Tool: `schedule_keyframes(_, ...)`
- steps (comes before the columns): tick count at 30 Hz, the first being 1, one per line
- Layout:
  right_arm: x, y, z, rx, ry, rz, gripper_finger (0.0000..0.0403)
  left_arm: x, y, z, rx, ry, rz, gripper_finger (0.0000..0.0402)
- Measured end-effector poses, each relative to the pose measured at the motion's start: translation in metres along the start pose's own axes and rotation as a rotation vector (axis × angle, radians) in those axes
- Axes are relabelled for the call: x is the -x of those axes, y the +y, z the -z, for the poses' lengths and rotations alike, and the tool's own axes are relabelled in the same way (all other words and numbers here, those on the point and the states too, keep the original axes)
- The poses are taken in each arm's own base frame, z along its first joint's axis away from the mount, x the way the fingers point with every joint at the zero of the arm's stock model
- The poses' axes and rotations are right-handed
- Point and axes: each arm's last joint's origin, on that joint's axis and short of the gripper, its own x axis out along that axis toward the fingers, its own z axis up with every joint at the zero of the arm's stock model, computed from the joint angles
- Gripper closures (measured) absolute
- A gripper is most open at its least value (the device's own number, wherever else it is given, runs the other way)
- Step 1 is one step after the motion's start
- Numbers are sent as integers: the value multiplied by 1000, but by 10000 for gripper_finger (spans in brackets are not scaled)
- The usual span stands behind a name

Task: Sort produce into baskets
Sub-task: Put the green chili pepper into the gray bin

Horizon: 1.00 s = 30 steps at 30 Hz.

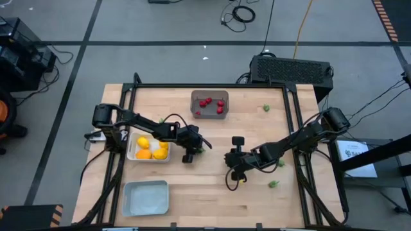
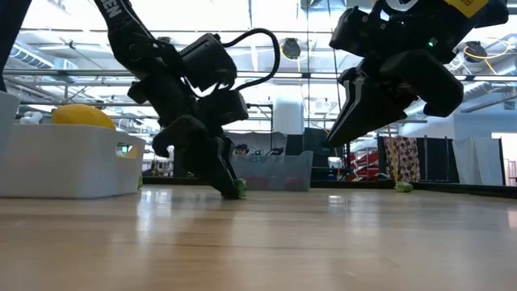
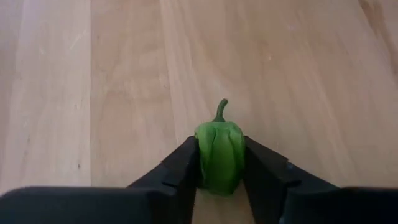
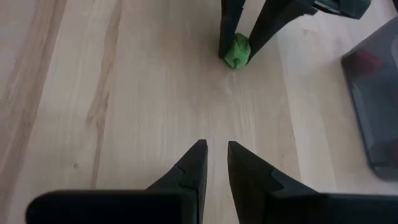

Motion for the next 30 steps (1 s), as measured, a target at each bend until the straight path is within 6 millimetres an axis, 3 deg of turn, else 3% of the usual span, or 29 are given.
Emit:
schedule_keyframes(6,0,0,0,-6,1,0,349,26,-4,-23,-5,-44,103,325)
schedule_keyframes(14,0,0,0,-8,0,0,349,97,-29,-49,163,-75,430,309)
schedule_keyframes(22,0,0,-1,-12,-9,-2,349,149,-79,-46,337,28,542,307)
schedule_keyframes(30,0,0,-1,14,-7,-1,349,162,-142,-23,508,301,474,307)
